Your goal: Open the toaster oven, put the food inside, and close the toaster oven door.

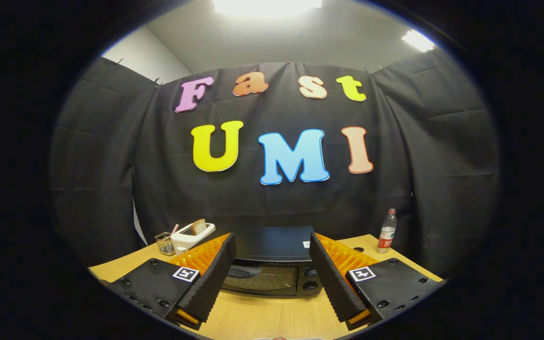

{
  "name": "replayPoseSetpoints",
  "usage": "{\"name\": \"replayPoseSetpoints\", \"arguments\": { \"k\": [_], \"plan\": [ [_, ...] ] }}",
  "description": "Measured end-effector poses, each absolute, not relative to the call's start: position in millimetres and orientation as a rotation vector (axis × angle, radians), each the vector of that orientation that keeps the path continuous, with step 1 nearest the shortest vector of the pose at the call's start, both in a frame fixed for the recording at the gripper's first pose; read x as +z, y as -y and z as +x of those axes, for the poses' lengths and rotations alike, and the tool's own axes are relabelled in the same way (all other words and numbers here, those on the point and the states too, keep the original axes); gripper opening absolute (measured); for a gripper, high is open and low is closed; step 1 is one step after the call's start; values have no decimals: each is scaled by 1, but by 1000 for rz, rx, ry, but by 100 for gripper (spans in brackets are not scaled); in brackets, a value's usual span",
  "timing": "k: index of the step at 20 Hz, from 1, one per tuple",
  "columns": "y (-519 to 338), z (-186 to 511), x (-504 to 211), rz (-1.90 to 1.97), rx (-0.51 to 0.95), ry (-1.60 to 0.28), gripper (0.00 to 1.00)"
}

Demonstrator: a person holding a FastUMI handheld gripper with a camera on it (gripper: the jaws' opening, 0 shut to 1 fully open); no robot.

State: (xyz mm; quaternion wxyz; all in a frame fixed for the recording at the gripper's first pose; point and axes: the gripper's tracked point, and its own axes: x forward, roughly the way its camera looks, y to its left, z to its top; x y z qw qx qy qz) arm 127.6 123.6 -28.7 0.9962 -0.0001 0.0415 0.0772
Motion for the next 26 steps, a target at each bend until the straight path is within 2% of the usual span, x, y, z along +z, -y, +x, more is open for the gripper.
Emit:
{"name": "replayPoseSetpoints", "arguments": {
  "k": [12,26],
  "plan": [
    [-187,193,-83,10,206,-175,99],
    [-208,224,-156,-56,163,-302,99]
  ]
}}
